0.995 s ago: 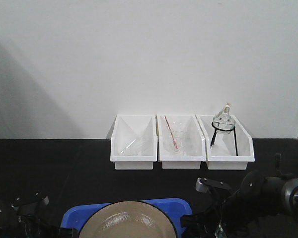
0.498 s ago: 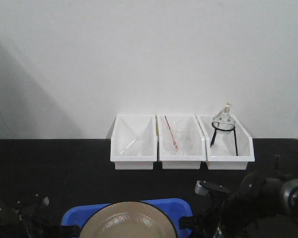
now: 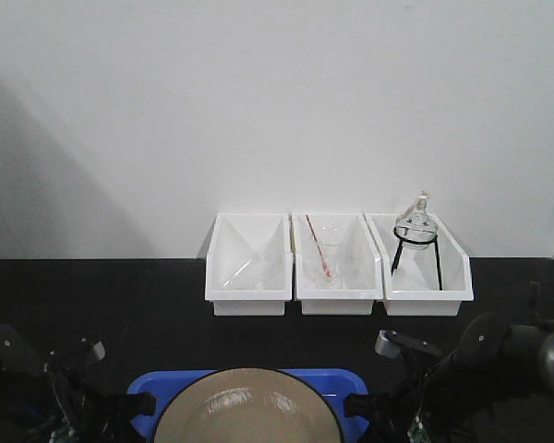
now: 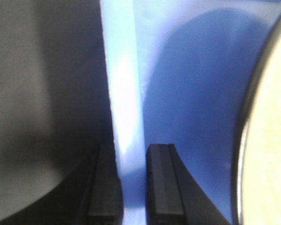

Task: Place disk in tray to left cabinet
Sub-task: 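Move both grippers to the tray's side rims and grip them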

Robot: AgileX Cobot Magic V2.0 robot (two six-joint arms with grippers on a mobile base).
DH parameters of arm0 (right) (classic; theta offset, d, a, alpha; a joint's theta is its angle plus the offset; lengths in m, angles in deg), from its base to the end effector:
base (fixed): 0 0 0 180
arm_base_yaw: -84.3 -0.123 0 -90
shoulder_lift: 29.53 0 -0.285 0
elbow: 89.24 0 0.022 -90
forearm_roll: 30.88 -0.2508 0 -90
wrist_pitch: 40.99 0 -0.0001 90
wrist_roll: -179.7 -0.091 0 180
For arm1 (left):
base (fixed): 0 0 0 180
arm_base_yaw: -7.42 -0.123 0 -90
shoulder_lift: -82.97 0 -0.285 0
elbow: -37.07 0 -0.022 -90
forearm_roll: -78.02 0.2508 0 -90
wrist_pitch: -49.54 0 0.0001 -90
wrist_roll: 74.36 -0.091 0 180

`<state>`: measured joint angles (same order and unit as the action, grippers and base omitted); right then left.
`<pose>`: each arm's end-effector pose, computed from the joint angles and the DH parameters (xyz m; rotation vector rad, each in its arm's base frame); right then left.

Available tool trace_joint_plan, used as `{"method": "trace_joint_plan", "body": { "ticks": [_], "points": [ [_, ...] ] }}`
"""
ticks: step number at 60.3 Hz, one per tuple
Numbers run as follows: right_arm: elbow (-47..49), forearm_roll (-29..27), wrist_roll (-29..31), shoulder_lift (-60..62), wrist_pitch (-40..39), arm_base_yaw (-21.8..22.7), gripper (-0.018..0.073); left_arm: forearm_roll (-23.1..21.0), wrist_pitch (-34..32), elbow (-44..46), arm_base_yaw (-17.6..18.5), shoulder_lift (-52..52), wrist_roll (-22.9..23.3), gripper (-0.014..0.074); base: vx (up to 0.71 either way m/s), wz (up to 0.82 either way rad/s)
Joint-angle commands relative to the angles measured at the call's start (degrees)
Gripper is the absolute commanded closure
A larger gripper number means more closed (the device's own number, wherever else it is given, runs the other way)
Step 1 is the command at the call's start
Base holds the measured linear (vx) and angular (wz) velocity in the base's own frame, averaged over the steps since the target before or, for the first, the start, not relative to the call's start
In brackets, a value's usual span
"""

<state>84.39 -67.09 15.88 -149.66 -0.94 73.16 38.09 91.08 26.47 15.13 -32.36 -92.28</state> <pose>0.3716 0.1085 0.1586 -0.0471 2.8253 0.6463 0.3573 -0.0875 0.1738 -0.0478 2.8033 -0.7077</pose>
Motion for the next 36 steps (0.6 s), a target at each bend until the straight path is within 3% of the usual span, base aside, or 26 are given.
{"method": "trace_joint_plan", "body": {
  "ticks": [1, 14, 23, 36],
  "points": [
    [1.72, -6.44, -2.67, 6.64, 2.00, -0.81, 0.0564, -5.21, 6.96, 4.78, 1.11, 3.04, 4.61, 0.0599, 0.00, 0.00],
    [1.72, -6.44, -5.25, 11.01, 4.74, -0.81, 0.0564, -5.21, 14.62, 11.97, 1.11, 3.04, 7.50, 0.0597, 0.00, 0.00],
    [1.72, -6.44, -9.53, 14.38, 5.37, -0.70, 0.0564, -5.05, 20.62, 18.53, 1.11, 3.04, 12.07, 0.0597, 0.00, 0.00],
    [8.08, -7.54, -11.82, 16.42, 13.46, 3.27, 0.0564, -0.61, 25.99, 26.13, 1.11, 3.04, 19.72, 0.0597, 0.00, 0.00]
  ]
}}
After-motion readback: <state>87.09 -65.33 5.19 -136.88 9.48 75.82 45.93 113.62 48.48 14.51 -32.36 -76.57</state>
